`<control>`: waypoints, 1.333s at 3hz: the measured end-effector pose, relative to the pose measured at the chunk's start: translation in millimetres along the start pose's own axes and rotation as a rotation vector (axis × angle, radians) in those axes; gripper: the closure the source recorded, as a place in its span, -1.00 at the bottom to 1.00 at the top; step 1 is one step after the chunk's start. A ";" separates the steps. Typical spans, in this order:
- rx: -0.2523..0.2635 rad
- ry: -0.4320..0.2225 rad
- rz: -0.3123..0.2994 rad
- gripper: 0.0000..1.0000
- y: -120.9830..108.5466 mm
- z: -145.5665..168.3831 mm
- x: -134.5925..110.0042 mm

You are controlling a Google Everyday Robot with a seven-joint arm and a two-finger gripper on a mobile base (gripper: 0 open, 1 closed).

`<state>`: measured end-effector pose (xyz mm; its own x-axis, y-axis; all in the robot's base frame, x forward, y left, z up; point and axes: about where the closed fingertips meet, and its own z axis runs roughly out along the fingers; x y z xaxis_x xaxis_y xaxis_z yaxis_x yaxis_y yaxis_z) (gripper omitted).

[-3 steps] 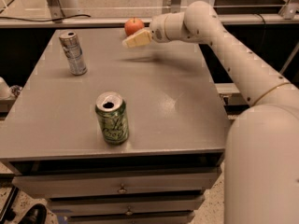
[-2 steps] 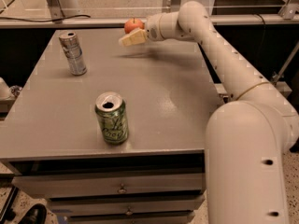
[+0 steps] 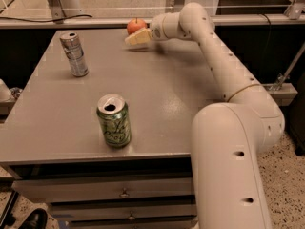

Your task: Move apple near redbull can

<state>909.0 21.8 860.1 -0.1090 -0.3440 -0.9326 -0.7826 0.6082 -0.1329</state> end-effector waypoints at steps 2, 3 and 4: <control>0.049 0.018 0.034 -0.19 -16.5 6.7 9.8; 0.058 0.022 0.048 0.28 -19.3 4.7 13.3; 0.038 0.014 0.046 0.74 -10.2 -6.4 9.5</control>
Offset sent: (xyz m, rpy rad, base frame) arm 0.0227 -0.0204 -0.0062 0.0043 0.0218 -0.0938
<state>912.0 7.9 854.7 -0.1536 -0.3249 -0.9332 -0.7529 0.6502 -0.1025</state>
